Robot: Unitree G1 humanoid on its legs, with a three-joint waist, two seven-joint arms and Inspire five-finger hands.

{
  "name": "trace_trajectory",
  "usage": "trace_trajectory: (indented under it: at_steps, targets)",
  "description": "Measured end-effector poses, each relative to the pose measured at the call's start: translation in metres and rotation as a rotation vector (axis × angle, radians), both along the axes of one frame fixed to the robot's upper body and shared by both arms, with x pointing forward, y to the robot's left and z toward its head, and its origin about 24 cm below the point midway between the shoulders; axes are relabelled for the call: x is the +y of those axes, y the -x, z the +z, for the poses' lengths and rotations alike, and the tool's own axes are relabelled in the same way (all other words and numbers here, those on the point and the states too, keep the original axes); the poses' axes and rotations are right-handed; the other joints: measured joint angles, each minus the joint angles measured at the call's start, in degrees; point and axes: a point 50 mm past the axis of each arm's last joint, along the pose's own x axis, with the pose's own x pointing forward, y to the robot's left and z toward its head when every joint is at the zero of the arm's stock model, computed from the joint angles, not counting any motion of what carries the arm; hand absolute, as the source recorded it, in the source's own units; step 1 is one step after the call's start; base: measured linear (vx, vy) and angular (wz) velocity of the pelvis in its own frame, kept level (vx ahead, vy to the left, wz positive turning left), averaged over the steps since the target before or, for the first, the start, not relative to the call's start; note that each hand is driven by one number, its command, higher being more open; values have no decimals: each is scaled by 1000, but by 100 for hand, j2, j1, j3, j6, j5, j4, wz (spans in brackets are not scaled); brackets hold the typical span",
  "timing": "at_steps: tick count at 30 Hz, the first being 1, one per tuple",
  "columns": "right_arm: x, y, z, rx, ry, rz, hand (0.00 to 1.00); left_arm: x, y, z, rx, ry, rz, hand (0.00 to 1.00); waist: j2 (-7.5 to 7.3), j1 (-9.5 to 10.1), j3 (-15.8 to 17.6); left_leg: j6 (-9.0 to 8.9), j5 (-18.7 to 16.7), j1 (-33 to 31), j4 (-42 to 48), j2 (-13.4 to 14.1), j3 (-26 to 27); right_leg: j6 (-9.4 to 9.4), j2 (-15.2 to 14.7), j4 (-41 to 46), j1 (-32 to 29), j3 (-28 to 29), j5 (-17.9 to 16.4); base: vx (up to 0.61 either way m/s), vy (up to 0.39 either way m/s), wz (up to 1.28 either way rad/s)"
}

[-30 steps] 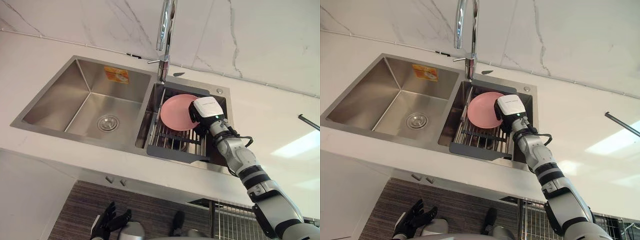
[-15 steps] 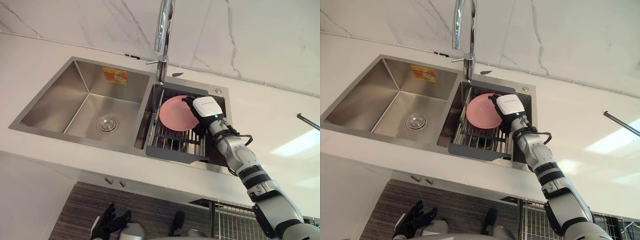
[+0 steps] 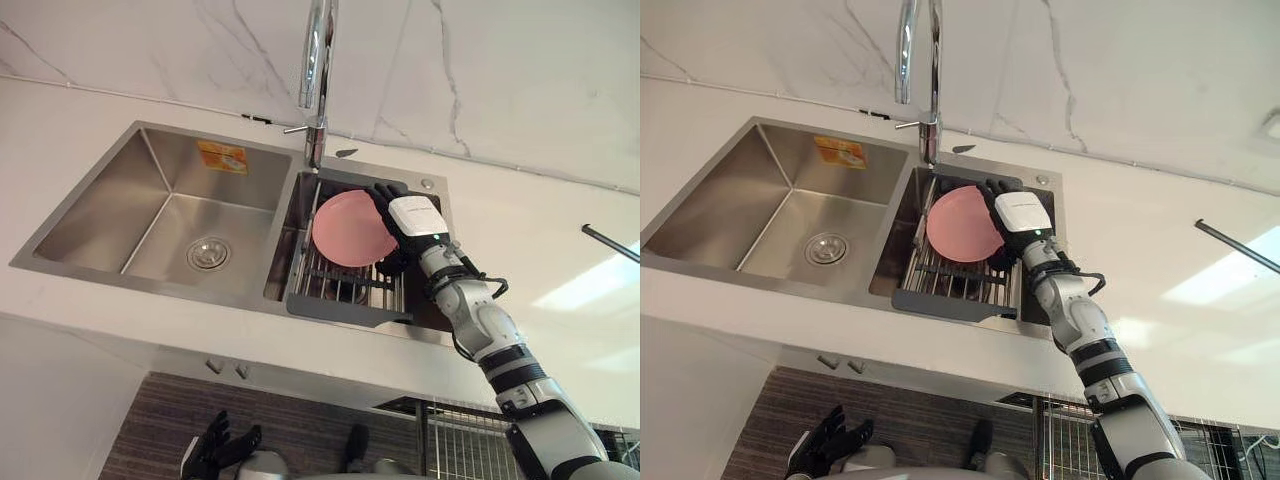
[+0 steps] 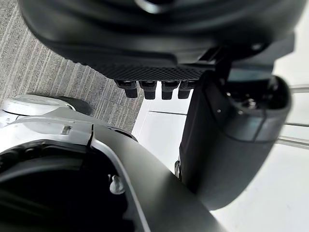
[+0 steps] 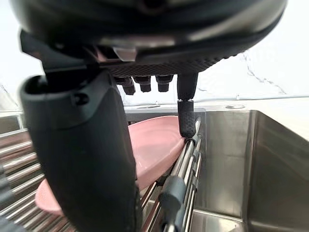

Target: Walk over to the sink, pick up the cup, carry it to the dishwasher, place the cup inside the dishwasher, then close the dishwasher door

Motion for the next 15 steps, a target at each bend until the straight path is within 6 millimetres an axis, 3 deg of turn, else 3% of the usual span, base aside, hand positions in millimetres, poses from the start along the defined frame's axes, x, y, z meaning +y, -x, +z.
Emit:
trace_trajectory:
  at_steps: [15]
  targets:
    - [-2, 6, -14, -76, 49, -25, 100, 0, 1, -1, 8, -3, 5, 100, 0, -17, -26, 9, 9, 32, -52, -11, 16, 3, -3, 0, 1, 7, -2, -2, 4, 0]
